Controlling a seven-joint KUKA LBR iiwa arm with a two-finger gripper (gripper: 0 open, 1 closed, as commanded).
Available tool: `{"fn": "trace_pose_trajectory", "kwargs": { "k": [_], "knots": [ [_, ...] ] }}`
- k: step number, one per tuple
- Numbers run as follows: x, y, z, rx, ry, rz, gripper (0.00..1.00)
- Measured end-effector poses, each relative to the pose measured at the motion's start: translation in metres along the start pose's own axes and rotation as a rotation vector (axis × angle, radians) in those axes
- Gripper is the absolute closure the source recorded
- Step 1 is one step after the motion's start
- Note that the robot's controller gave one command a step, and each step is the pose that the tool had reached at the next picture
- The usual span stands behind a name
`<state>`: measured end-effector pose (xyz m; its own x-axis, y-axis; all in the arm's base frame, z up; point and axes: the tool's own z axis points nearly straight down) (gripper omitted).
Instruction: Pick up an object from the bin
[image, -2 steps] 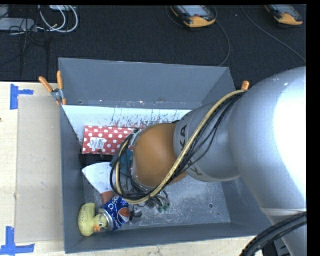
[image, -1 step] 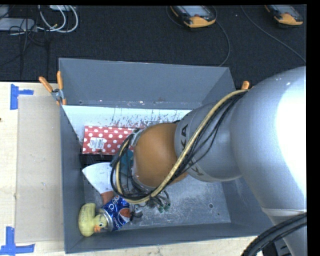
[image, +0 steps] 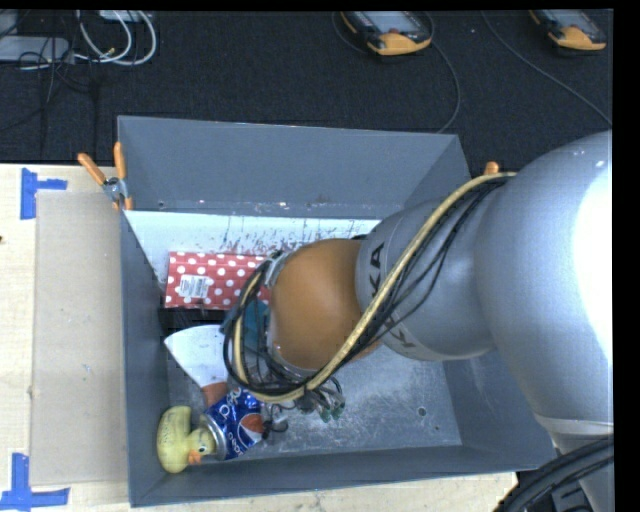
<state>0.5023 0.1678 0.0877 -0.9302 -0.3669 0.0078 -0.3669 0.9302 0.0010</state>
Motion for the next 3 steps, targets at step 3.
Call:
{"fn": "trace_pose_trajectory", "kwargs": {
  "k": [3],
  "knots": [
    [-0.001, 0.001, -0.065, 0.0, -0.005, 0.0, 1.0]
  ]
}}
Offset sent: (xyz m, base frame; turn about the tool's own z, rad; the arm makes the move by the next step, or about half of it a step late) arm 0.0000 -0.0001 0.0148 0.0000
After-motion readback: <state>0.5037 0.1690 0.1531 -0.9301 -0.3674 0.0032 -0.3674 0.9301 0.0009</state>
